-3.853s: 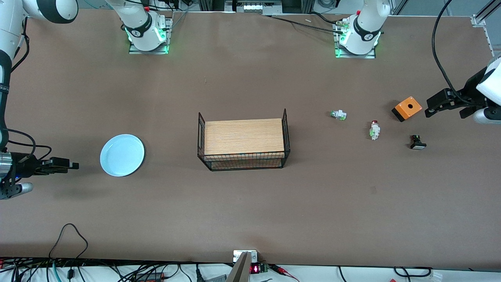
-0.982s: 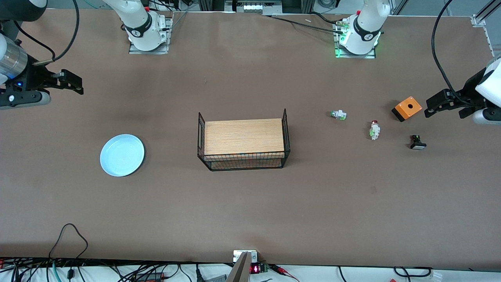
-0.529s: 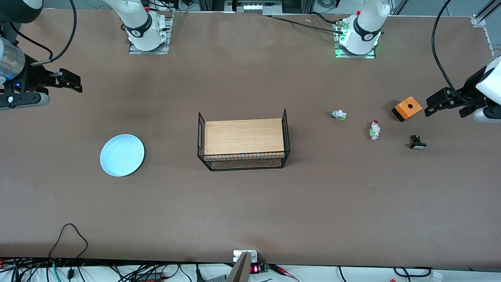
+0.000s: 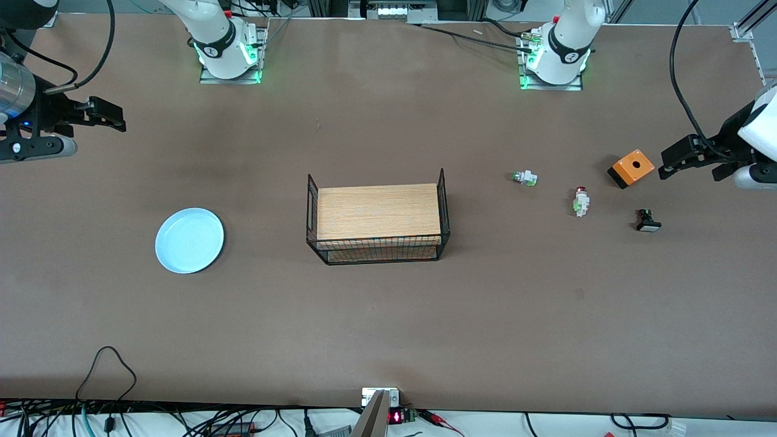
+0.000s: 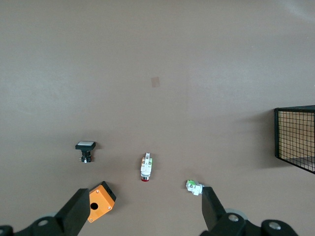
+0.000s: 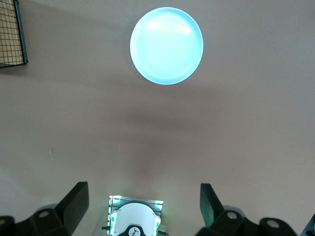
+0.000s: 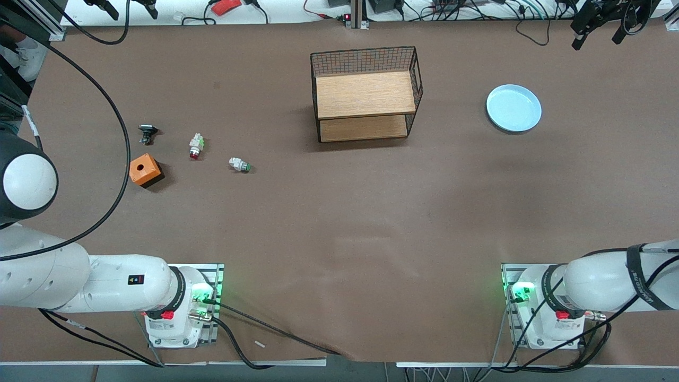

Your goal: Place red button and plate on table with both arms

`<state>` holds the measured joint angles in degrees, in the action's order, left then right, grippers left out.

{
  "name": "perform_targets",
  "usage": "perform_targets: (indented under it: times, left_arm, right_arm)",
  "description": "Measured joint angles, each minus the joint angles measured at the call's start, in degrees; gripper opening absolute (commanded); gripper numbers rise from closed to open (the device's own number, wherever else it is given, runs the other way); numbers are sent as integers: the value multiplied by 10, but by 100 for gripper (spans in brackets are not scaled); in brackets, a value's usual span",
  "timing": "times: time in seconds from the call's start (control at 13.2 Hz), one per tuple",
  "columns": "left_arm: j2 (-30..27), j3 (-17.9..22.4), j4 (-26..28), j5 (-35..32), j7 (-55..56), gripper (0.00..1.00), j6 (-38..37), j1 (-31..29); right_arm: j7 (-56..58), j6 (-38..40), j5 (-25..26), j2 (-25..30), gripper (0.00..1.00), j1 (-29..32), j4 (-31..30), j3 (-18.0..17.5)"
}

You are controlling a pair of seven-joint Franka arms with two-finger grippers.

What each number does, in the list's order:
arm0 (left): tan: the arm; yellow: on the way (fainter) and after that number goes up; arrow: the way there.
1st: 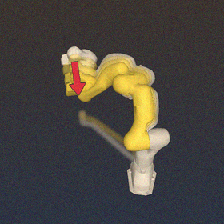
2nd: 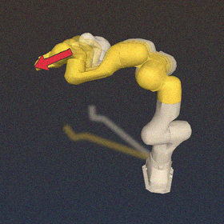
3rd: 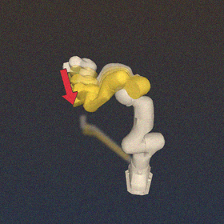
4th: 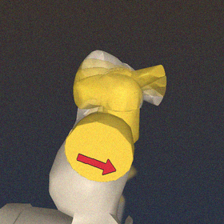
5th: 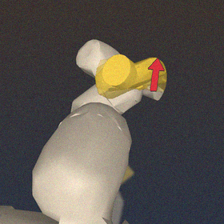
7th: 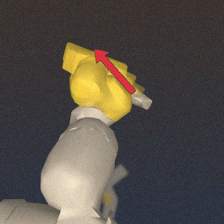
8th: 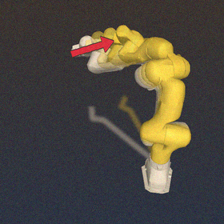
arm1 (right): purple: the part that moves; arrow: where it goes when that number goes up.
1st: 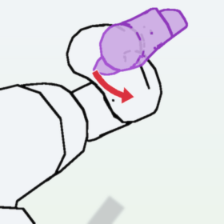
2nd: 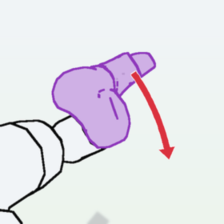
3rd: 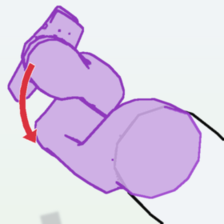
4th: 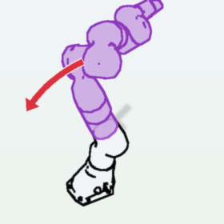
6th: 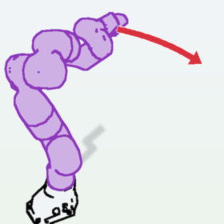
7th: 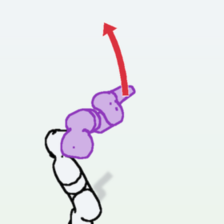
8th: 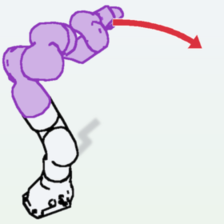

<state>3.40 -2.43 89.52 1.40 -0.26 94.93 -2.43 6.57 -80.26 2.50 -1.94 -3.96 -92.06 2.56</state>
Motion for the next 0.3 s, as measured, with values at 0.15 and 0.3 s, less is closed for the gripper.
perform_targets:
  times: [0.15, 0.3]
  left_arm:
    - [0, 0, 0, 0, 0, 100, 0, 0]
    - [0, 0, 0, 0, 0, 100, 0, 0]
  right_arm:
    - [0, 8, 0, -7, 100, 1, 0, 2]
    - [0, 22, 0, -11, 100, 1, 0, 2]
